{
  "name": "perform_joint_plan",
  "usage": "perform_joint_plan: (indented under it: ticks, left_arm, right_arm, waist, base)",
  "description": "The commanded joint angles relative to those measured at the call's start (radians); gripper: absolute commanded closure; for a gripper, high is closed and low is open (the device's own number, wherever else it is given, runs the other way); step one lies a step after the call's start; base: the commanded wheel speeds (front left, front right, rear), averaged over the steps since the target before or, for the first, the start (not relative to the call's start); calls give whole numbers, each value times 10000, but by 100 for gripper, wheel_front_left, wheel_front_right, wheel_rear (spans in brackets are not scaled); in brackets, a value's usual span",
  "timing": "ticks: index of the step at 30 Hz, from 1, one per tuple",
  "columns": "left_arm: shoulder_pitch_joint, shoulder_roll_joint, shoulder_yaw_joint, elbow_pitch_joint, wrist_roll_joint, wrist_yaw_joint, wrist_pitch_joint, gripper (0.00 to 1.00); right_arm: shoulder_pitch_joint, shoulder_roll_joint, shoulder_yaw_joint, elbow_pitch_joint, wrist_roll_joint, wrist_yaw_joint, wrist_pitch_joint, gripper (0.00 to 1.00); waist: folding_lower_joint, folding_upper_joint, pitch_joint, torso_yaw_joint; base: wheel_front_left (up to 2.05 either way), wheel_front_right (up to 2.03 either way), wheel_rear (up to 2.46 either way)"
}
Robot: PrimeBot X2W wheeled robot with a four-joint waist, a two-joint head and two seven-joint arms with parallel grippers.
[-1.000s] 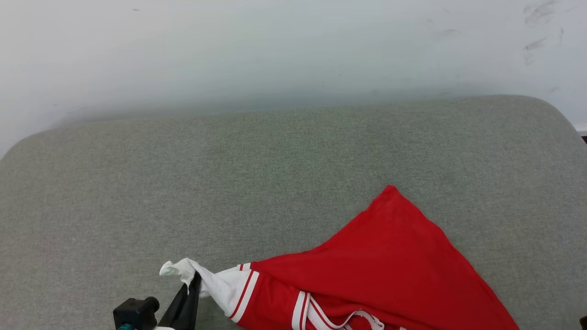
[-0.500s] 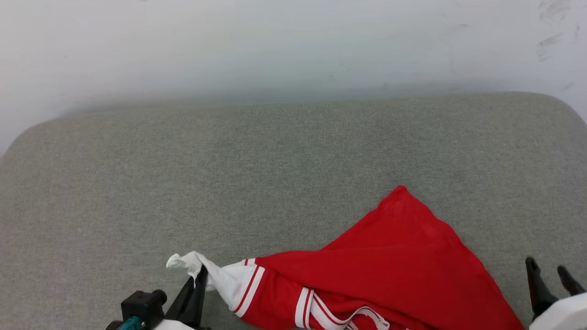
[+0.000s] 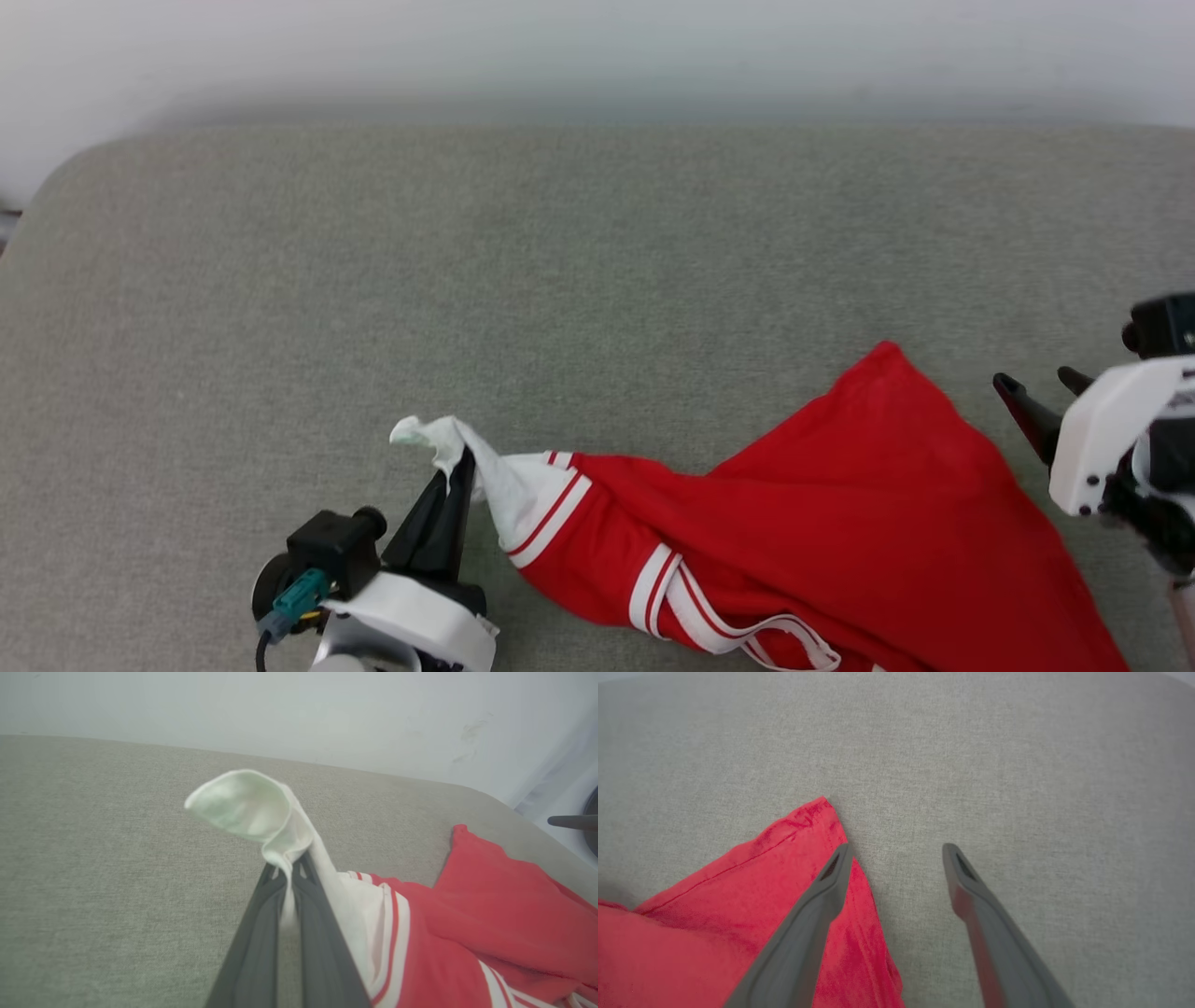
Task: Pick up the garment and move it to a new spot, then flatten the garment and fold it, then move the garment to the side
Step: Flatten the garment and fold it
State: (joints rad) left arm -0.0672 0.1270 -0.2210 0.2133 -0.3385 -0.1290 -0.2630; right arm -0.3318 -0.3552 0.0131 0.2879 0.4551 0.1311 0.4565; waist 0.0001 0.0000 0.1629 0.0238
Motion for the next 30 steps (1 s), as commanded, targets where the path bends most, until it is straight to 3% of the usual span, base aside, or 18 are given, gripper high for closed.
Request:
perform_joint_plan:
  ticks: [1, 7, 19, 20, 21, 22, 30]
  left_arm:
    - [-290, -28, -83, -86, 43, -13, -22, 100]
    - [-753, -139, -335, -381, 66, -24, -22, 100]
    - [-1159, -201, -536, -663, -37, -26, -22, 100]
    - [-1167, -202, -540, -659, -52, -26, -22, 100]
    - [-1178, -211, -548, -655, -68, -26, -22, 100]
    - [-1189, -218, -557, -649, -68, -26, -22, 100]
    - [-1122, -85, -402, -584, -110, -27, -22, 100]
  right_arm:
    - [-525, -325, 426, 87, 157, -5, 766, 0]
    - [-1903, -1156, 2042, 331, 457, -7, 2484, 0]
    - [-2597, -1478, 5046, 2482, 1581, -2, 2806, 0]
    - [-2493, -1444, 5249, 2681, 1765, 11, 3020, 47]
    - [-2434, -1425, 5433, 2854, 1934, 13, 3171, 69]
    - [-2412, -1399, 5555, 3015, 2157, 14, 3297, 100]
    - [-3360, -1703, 5952, 3135, 2807, 7, 2655, 100]
  waist:
    - [-1, 0, 470, 360]
    - [-1, 0, 1072, 781]
    - [-1, 0, 1724, 1140]
    - [-1, 0, 1744, 1152]
    - [-1, 0, 1759, 1160]
    - [-1, 0, 1772, 1164]
    - [-1, 0, 1407, 1050]
  base:
    - [0, 0, 0]
    - [0, 0, 0]
    - [0, 0, 0]
    - [0, 0, 0]
    - [0, 0, 0]
    - [0, 0, 0]
    - [0, 0, 0]
